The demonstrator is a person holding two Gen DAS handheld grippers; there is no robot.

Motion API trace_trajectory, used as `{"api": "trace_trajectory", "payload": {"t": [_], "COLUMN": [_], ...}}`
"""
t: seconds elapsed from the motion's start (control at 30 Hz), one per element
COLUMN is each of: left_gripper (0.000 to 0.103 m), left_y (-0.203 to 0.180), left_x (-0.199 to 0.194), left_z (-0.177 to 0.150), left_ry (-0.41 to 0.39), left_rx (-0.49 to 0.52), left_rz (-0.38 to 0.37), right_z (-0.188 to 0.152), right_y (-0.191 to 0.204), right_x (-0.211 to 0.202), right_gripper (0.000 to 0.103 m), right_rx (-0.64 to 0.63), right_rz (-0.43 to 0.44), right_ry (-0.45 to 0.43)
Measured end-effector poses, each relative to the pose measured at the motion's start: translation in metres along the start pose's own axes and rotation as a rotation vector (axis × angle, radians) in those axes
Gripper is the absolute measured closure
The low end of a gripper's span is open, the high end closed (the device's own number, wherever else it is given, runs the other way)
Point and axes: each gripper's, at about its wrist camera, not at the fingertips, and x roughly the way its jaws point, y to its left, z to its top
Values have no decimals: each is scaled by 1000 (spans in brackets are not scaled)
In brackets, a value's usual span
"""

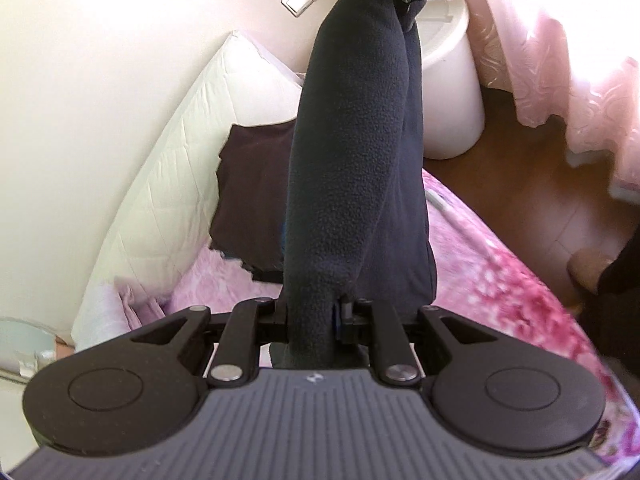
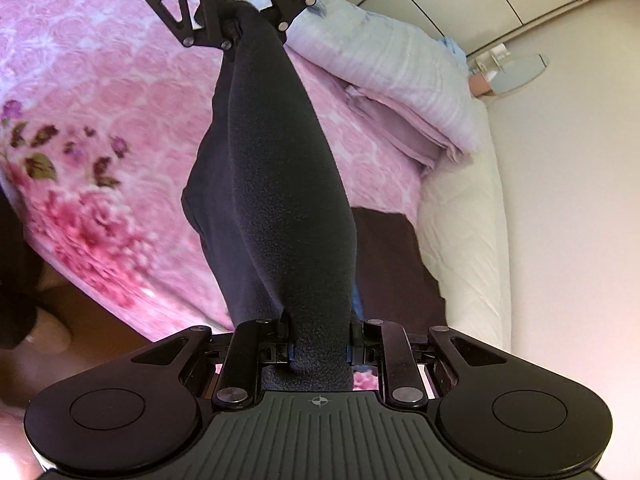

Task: Fold clothes
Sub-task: 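Lift the folded shirt with both grippers and carry it to the clothes stack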

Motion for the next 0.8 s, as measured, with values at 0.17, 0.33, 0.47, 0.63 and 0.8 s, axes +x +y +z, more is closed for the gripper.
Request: {"api": "trace_trajectory", "payload": {"t": [0.17,0.33,0.47,0.63,0.8], "left_gripper": [89,88,88,88,89], "left_y": [45,105,168,247,255], "left_x": [38,82,124,178,254], "left_z": [12,34,58,90,88], "left_ry": [-49,-72,-55,6,67], "left_rx": [15,38,42,13,-41], "left_rz": [19,65,129,287,293], "right_z": [-13,-26,-41,-62,-89], "right_y": [-47,-108,-172,-267,-307], "right_x": [18,43,79,133,197], "right_gripper": [83,83,83,83,83], "right_rx": [16,41,32,-2,-16], "right_rz": [-28,-72,-106,-203,-257], "right_ry": [28,44,32,-52,-140]}}
